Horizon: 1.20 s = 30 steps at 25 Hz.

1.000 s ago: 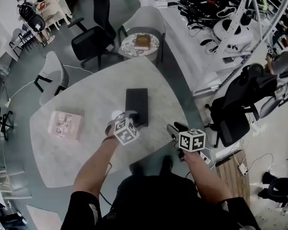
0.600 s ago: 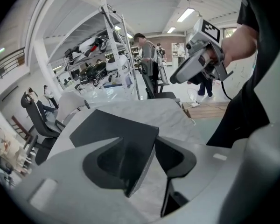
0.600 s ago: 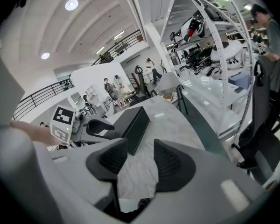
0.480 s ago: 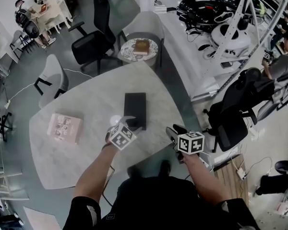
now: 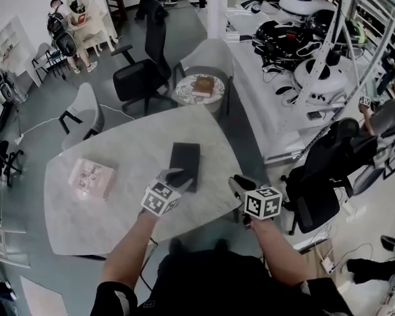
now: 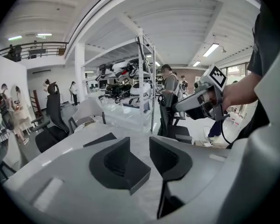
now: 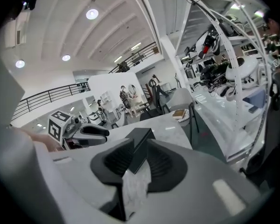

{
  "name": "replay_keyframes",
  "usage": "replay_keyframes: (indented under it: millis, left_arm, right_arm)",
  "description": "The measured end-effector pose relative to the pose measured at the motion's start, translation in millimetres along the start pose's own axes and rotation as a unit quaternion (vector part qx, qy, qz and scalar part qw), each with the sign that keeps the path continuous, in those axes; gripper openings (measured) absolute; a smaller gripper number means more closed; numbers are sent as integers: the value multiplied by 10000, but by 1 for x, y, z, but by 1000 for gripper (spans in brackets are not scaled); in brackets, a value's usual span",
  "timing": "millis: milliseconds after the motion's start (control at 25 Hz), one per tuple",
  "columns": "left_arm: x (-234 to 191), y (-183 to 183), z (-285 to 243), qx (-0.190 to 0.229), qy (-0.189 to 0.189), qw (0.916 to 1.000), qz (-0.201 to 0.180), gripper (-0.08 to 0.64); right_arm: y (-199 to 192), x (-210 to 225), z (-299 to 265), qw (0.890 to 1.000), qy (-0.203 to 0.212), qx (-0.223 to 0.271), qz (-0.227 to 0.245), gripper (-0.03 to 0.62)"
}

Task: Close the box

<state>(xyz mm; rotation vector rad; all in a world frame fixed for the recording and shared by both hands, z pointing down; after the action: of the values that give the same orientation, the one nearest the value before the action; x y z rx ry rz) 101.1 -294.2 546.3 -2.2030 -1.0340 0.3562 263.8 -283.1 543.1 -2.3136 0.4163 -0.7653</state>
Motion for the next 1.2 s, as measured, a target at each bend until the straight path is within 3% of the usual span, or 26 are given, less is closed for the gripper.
replay_keyframes:
  millis: [240, 600, 800, 960, 1200]
  left_arm:
    - [9, 22, 27, 563, 222, 9962, 621, 127]
    - [9, 18, 51, 705, 454, 9912, 1020, 121]
    - [-2, 11, 74, 751, 508, 9921, 863, 121]
    - [-29, -5, 106, 826, 601, 9920, 744, 114]
    - [-75, -30, 154, 1348, 568, 9861, 794, 80]
  right_arm:
    - [23, 2, 37, 9989, 118, 333, 313, 6]
    - [49, -19, 62, 9943, 148, 761, 732, 3]
    - [54, -39, 53, 9917, -252, 989, 781, 3]
    - [58, -82, 28, 9901, -346, 1075, 829, 3]
    - [67, -149, -5, 9853, -529, 1268, 1013, 2]
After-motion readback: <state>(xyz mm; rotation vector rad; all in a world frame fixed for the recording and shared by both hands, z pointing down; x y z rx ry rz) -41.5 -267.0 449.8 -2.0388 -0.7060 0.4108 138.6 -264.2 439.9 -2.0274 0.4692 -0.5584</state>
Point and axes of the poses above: the fingertips, and each gripper's own axes: z backward along the fingers, x to its right, y out of its top, the point moved 1 cm from there along z, backward along the fingers, and after that the axes turned 15 degrees about -x, right-handed, at the moved point
